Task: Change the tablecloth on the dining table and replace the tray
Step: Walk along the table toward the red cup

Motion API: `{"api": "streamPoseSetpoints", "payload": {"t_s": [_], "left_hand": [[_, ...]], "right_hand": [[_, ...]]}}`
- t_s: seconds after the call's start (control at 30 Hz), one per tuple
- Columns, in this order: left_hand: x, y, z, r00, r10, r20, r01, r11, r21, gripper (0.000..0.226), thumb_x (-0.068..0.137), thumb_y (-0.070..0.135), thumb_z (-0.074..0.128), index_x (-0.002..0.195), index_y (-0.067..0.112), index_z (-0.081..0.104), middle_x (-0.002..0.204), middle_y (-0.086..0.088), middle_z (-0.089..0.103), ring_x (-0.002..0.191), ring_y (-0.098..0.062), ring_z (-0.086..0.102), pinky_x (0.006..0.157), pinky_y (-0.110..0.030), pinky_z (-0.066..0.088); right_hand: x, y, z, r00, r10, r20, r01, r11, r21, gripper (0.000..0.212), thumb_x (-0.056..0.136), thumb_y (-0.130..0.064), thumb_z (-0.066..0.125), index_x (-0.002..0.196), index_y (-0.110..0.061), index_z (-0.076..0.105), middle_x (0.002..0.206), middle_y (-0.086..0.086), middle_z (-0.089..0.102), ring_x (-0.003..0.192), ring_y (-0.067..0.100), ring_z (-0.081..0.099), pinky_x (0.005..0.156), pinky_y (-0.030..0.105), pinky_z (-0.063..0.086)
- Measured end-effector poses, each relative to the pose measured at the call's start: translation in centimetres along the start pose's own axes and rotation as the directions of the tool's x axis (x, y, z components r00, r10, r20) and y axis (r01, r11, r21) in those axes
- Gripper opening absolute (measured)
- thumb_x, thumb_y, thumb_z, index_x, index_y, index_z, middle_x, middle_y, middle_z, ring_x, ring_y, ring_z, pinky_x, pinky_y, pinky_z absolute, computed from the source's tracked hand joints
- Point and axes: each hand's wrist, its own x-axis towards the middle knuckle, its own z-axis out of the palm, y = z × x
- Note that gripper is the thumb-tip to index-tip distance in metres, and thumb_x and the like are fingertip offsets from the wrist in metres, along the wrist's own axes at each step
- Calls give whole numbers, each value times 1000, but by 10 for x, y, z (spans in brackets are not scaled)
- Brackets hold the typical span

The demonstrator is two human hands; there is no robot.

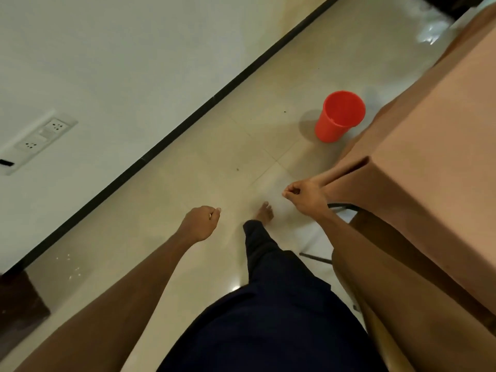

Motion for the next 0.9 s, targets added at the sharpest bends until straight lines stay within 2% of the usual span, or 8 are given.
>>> {"api": "streamPoseSetpoints", "payload": {"t_s": [0.1, 0.2, 0.33, 0.47, 0.53, 0.6, 0.8, 0.9], "left_hand": [[59, 25, -26, 999, -29, 35, 28, 999, 31, 51, 106, 36, 37, 61, 12, 44, 60, -5, 51, 60, -26, 50, 58, -33, 33], [120, 77, -57, 994, -17, 110, 10, 998, 68, 52, 106, 37, 36, 63, 12, 48, 63, -5, 54, 60, -22, 50, 62, -33, 38], [201, 148, -80, 982, 55, 181, -71, 994, 87, 52, 106, 38, 35, 64, 12, 50, 63, -3, 54, 61, -20, 52, 60, -32, 38], [283, 242, -95, 936, 204, 288, -253, 957, 142, 49, 106, 37, 37, 63, 19, 51, 64, 2, 54, 63, -17, 53, 64, -31, 39], [330, 294, -97, 903, 237, 358, -322, 926, 199, 47, 106, 37, 38, 65, 19, 52, 66, -1, 57, 64, -19, 56, 64, -32, 41], [367, 329, -100, 878, 282, 387, -379, 904, 200, 48, 105, 37, 39, 66, 14, 54, 66, -3, 59, 64, -22, 58, 61, -33, 41], [501, 443, -74, 758, 306, 576, -527, 808, 264, 46, 105, 32, 39, 60, 19, 43, 62, -2, 52, 62, -24, 51, 62, -34, 38], [581, 490, -53, 712, 260, 652, -558, 774, 300, 48, 105, 35, 37, 60, 20, 43, 60, 3, 50, 62, -21, 51, 59, -32, 33]], "right_hand": [[66, -1, -21, 996, 54, 73, -59, 996, 68, 24, 94, -28, 71, 75, -14, 69, 70, 3, 68, 65, 18, 62, 69, 32, 54], [123, -3, -52, 989, 89, 120, -104, 987, 121, 28, 92, -27, 73, 79, -3, 70, 77, 13, 71, 69, 22, 65, 77, 40, 56], [174, 0, -97, 988, 131, 79, -146, 962, 231, 31, 93, -25, 72, 75, 0, 69, 70, 14, 68, 63, 23, 60, 69, 35, 52], [224, 26, -149, 971, 241, -8, -222, 908, 355, 37, 92, -22, 72, 60, -11, 59, 57, 0, 56, 52, 8, 50, 61, 28, 45], [252, 51, -174, 941, 336, -44, -284, 853, 438, 37, 92, -21, 73, 66, 1, 59, 59, 5, 56, 48, 3, 48, 55, 22, 42], [275, 71, -186, 920, 386, -65, -296, 796, 529, 38, 91, -24, 74, 73, 7, 60, 61, 9, 57, 52, 6, 50, 59, 26, 43], [373, 146, -217, 777, 619, -119, -358, 589, 725, 41, 79, -42, 73, 76, -1, 70, 64, 9, 65, 61, 9, 54, 67, 41, 54], [427, 173, -228, 683, 723, -104, -375, 469, 800, 19, 82, -32, 78, 74, -15, 77, 71, 1, 74, 66, 8, 59, 72, 39, 56]]}}
